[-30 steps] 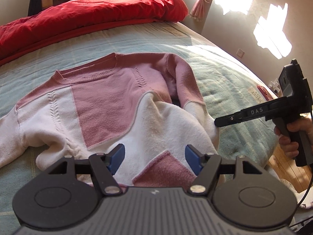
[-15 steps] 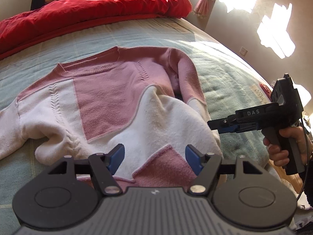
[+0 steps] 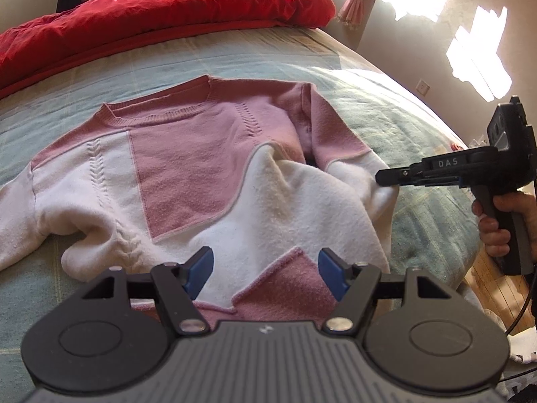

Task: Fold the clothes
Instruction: 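Grasp the white cuff with the right gripper and pull the sleeve outward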

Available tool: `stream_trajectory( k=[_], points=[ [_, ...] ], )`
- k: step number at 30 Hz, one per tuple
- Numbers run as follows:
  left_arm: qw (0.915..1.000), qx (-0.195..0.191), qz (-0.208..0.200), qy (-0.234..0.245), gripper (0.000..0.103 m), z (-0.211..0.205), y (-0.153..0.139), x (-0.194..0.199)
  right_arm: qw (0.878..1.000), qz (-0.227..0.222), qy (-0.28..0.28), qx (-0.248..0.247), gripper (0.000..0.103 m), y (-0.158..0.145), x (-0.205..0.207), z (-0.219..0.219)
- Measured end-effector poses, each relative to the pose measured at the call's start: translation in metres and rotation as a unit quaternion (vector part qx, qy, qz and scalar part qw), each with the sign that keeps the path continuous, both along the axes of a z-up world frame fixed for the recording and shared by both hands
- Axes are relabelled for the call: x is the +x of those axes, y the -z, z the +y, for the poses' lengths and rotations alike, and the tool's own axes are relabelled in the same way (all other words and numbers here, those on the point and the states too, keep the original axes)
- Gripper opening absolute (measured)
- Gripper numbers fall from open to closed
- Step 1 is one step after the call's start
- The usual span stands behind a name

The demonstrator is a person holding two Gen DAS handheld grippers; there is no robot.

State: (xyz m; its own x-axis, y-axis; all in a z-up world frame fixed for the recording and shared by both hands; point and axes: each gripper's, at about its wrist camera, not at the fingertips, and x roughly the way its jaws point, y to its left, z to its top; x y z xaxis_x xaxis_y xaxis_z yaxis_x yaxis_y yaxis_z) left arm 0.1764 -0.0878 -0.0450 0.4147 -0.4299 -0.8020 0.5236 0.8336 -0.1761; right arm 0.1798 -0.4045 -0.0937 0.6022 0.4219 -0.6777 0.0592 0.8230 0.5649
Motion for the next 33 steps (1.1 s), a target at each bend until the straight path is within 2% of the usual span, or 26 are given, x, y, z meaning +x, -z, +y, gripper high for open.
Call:
stream_trajectory(
  k=[3,7,15,20,23,25,27,30,33],
  points=[
    [1.0000,-0.001,0.000,0.003,0.070,-0.001,0.000,0.001,0.998,-0.007,0.012,-0.067,0.004,-0.019,0.001,-0.010],
    [1.0000,-0.001,0.000,0.004,0.070,-0.003,0.000,0.002,0.989,-0.010,0.030,-0.145,0.004,-0.038,0.002,-0.034],
    [1.0000,0.000,0.001,0.007,0.070,-0.009,0.001,0.005,0.957,-0.008,0.060,-0.282,0.004,-0.065,0.020,-0.082],
    [1.0000,0.003,0.002,0.007,0.070,-0.014,0.002,0.008,0.937,0.003,0.058,-0.344,0.004,-0.067,0.046,-0.095],
    [1.0000,0.002,0.002,0.005,0.070,-0.016,0.001,0.011,0.923,0.021,0.054,-0.379,0.004,-0.051,0.064,-0.096],
    [1.0000,0.000,-0.001,0.005,0.070,-0.018,-0.001,0.014,0.920,0.031,0.052,-0.387,0.004,-0.038,0.073,-0.096],
    [1.0000,-0.001,-0.002,0.006,0.070,-0.021,-0.003,0.016,0.922,0.045,0.053,-0.381,0.005,-0.023,0.082,-0.098],
    [0.9999,-0.001,-0.006,0.010,0.070,-0.026,-0.007,0.018,0.935,0.056,0.053,-0.347,0.011,-0.009,0.087,-0.104],
    [0.9999,-0.002,-0.006,0.014,0.070,-0.030,-0.008,0.019,0.941,0.043,0.057,-0.330,0.018,-0.015,0.074,-0.108]
  ],
)
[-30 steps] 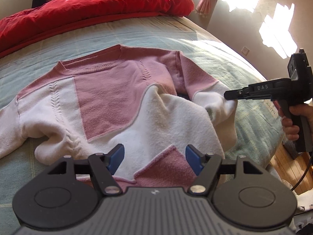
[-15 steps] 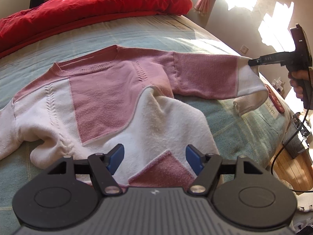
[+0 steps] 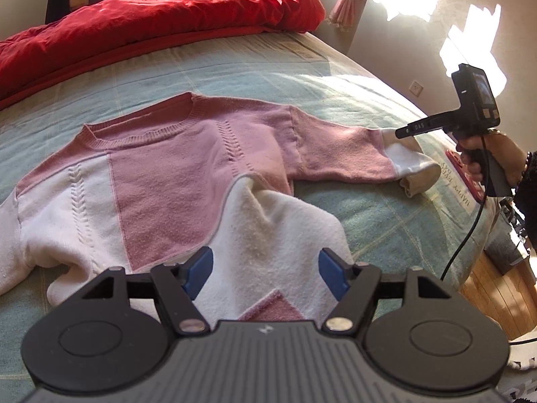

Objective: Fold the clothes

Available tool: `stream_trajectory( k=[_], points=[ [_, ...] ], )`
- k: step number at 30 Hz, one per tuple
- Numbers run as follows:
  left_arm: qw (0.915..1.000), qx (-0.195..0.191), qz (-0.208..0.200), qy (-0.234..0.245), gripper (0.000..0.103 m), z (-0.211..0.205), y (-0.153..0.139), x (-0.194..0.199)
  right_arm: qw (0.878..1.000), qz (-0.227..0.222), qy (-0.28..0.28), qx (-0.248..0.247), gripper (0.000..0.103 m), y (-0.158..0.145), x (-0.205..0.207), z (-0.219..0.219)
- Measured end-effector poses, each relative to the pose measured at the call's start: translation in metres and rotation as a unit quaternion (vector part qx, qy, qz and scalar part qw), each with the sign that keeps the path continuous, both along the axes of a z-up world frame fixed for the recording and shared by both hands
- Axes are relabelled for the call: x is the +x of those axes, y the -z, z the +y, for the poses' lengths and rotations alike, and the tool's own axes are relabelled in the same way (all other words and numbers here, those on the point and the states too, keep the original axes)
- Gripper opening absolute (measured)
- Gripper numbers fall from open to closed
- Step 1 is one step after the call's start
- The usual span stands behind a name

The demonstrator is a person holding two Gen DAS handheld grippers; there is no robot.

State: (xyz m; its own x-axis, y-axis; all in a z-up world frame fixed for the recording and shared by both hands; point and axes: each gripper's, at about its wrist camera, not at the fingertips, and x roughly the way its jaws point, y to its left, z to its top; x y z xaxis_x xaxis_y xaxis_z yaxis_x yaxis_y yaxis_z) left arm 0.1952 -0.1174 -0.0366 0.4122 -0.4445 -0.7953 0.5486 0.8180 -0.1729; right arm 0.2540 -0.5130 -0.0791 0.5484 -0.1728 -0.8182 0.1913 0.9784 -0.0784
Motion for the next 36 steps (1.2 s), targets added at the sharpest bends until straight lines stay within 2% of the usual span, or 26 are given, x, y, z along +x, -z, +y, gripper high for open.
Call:
stream_trajectory(
  k=[4,7,9,11,15,19,20,22,23,24,30,33,36],
  points=[
    [1.0000,0.000,0.001,0.006,0.070,-0.008,-0.002,0.001,1.000,-0.018,-0.005,0.016,0.025,-0.018,-0.031,-0.008],
    [0.9999,-0.005,-0.005,0.013,0.070,-0.015,-0.009,-0.001,0.999,-0.025,-0.004,0.021,0.038,-0.026,-0.057,-0.014],
    [0.9998,-0.013,-0.007,0.015,0.070,-0.021,-0.015,-0.001,0.999,-0.027,-0.004,0.026,0.053,-0.025,-0.074,-0.018],
    [0.9996,-0.019,-0.009,0.020,0.072,-0.028,-0.021,-0.002,0.999,-0.022,-0.006,0.024,0.058,-0.018,-0.088,-0.021],
    [0.9992,-0.022,-0.012,0.031,0.074,-0.047,-0.025,-0.006,0.999,0.002,0.006,0.049,0.059,0.019,-0.101,-0.028],
    [0.9992,-0.021,0.000,0.033,0.074,-0.062,-0.022,-0.009,0.993,-0.012,0.033,0.108,0.058,0.045,-0.098,-0.038],
    [0.9993,-0.020,0.001,0.033,0.074,-0.065,-0.021,-0.010,0.992,-0.017,0.034,0.116,0.057,0.048,-0.096,-0.039],
    [0.9993,-0.017,0.004,0.033,0.074,-0.069,-0.019,-0.013,0.992,-0.020,0.030,0.119,0.041,0.051,-0.090,-0.037],
    [0.9993,-0.014,0.004,0.034,0.074,-0.070,-0.018,-0.013,0.993,-0.014,0.026,0.111,0.016,0.050,-0.087,-0.036],
    [0.9993,-0.011,0.004,0.035,0.074,-0.072,-0.017,-0.014,0.994,-0.012,0.021,0.103,0.012,0.049,-0.085,-0.034],
    [0.9992,-0.006,0.010,0.039,0.074,-0.078,-0.012,-0.017,0.999,-0.026,-0.015,-0.015,0.010,0.013,-0.081,-0.019],
    [0.9992,-0.011,0.012,0.038,0.074,-0.077,-0.010,-0.018,0.995,-0.046,-0.047,-0.071,0.010,-0.008,-0.077,0.000],
    [0.9992,-0.014,0.015,0.033,0.074,-0.072,-0.009,-0.018,0.989,-0.057,-0.098,-0.094,0.010,-0.018,-0.071,0.032]
  ],
)
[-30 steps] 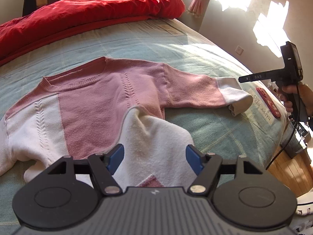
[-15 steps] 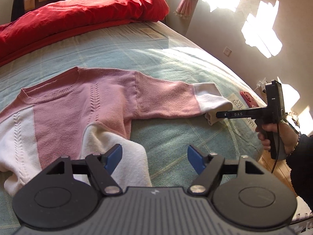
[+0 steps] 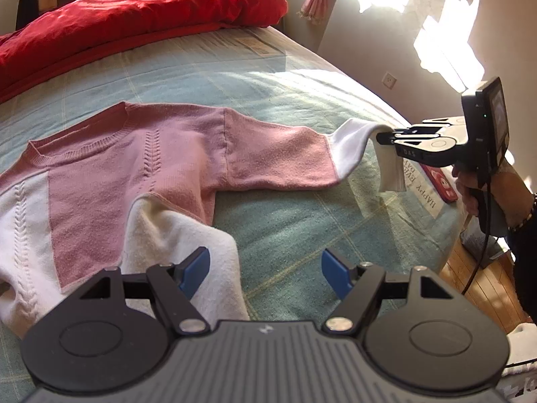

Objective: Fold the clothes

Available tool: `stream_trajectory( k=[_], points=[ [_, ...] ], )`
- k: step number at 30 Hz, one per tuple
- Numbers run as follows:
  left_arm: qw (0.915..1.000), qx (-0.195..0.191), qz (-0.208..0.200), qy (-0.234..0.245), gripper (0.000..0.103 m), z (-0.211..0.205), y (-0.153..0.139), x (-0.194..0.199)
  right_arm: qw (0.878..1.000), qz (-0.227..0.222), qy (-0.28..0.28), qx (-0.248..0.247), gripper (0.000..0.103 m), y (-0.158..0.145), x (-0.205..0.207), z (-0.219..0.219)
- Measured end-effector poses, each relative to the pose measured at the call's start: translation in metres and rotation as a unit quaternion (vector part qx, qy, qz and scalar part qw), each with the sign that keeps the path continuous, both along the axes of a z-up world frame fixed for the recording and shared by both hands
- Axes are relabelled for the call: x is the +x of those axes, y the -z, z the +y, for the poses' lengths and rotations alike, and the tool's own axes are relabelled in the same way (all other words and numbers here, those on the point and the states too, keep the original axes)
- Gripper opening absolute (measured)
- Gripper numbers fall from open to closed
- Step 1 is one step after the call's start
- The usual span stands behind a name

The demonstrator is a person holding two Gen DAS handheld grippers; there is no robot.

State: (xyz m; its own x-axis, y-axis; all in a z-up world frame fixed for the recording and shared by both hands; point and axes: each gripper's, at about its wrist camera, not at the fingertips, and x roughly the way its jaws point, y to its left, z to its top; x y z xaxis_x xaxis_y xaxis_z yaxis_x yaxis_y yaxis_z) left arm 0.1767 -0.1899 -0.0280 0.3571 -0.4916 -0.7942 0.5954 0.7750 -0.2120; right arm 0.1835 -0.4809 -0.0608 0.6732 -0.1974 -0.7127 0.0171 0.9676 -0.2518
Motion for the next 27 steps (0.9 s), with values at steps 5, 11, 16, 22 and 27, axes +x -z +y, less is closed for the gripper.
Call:
stream_trajectory(
  k=[5,11,16,22,27],
  points=[
    [0.9999,0.001,0.005,-0.009,0.074,0.009,0.003,0.000,0.996,0.032,-0.082,0.004,0.013,0.024,0.012,0.063],
    [0.9998,0.009,0.006,-0.020,0.074,0.022,0.003,0.003,0.991,0.077,-0.091,0.063,0.031,0.056,0.014,0.084],
    [0.9998,0.008,0.007,-0.019,0.074,0.025,0.002,0.004,0.988,0.070,-0.074,0.114,0.032,0.023,-0.002,0.053],
    [0.9999,-0.004,0.010,-0.007,0.074,0.019,0.004,0.000,0.991,0.073,-0.053,0.100,0.049,0.001,-0.002,0.004],
    [0.9999,0.000,0.015,0.003,0.074,0.012,0.008,-0.004,0.983,0.109,-0.042,0.141,0.049,0.030,0.019,-0.016]
  ],
)
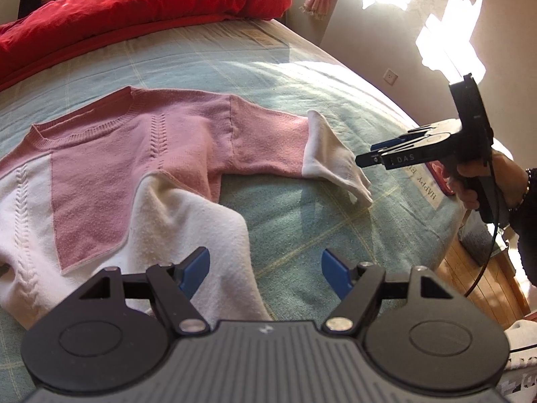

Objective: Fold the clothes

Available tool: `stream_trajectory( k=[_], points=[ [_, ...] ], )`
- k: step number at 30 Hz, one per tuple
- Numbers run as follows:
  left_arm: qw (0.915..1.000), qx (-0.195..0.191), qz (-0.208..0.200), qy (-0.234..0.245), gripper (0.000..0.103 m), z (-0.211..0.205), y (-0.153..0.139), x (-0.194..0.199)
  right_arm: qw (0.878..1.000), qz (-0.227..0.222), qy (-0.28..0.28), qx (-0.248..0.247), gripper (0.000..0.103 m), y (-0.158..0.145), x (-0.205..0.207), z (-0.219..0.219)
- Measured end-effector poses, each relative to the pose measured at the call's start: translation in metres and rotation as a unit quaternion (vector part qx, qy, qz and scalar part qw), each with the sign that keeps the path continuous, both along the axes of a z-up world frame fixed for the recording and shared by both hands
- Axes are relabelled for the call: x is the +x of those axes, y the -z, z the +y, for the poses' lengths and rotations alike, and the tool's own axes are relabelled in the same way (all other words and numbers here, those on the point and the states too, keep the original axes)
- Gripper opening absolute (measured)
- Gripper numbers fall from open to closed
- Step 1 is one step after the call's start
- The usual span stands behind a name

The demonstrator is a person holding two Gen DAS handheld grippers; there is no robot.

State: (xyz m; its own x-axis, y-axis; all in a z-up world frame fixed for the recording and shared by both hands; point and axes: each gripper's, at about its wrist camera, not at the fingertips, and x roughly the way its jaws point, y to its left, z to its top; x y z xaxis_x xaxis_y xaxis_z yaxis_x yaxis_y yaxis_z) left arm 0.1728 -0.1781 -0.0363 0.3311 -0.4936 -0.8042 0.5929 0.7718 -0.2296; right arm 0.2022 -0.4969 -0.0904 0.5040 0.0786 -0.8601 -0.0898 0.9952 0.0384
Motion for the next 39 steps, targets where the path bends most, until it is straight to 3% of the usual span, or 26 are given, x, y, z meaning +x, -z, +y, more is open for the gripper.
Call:
stream_trajectory(
  k=[7,17,19,20,24,27,32,39],
  points=[
    [1.0000,0.009,0.003,0.000,0.074,-0.001,0.002,0.002,0.999,0.019,-0.024,0.014,0.055,0.026,0.020,0.012],
    [0.9999,0.009,0.007,-0.003,0.074,0.001,0.005,0.005,0.999,0.027,-0.017,0.022,0.058,0.032,0.024,0.005],
    [0.9999,0.008,0.008,-0.003,0.074,0.001,0.006,0.006,0.998,0.048,-0.030,0.028,0.040,0.034,0.024,0.007],
    [0.9999,0.008,0.009,-0.003,0.074,0.001,0.007,0.006,0.997,0.055,-0.043,0.020,0.028,0.033,0.023,0.011],
    [0.9999,0.008,0.012,-0.002,0.074,0.002,0.009,0.006,0.994,0.059,-0.081,-0.053,0.017,0.015,0.016,0.025],
    [0.9999,0.006,0.011,0.002,0.074,0.001,0.009,0.003,0.991,0.062,-0.075,-0.095,0.010,0.004,0.012,0.017],
    [0.9999,-0.002,0.006,0.009,0.074,0.002,0.005,-0.003,0.984,0.080,-0.034,-0.155,0.010,-0.002,0.008,-0.013],
    [1.0000,-0.006,0.002,0.007,0.075,0.008,0.002,-0.006,0.963,0.115,0.039,-0.239,0.010,0.010,0.003,-0.052]
  ],
)
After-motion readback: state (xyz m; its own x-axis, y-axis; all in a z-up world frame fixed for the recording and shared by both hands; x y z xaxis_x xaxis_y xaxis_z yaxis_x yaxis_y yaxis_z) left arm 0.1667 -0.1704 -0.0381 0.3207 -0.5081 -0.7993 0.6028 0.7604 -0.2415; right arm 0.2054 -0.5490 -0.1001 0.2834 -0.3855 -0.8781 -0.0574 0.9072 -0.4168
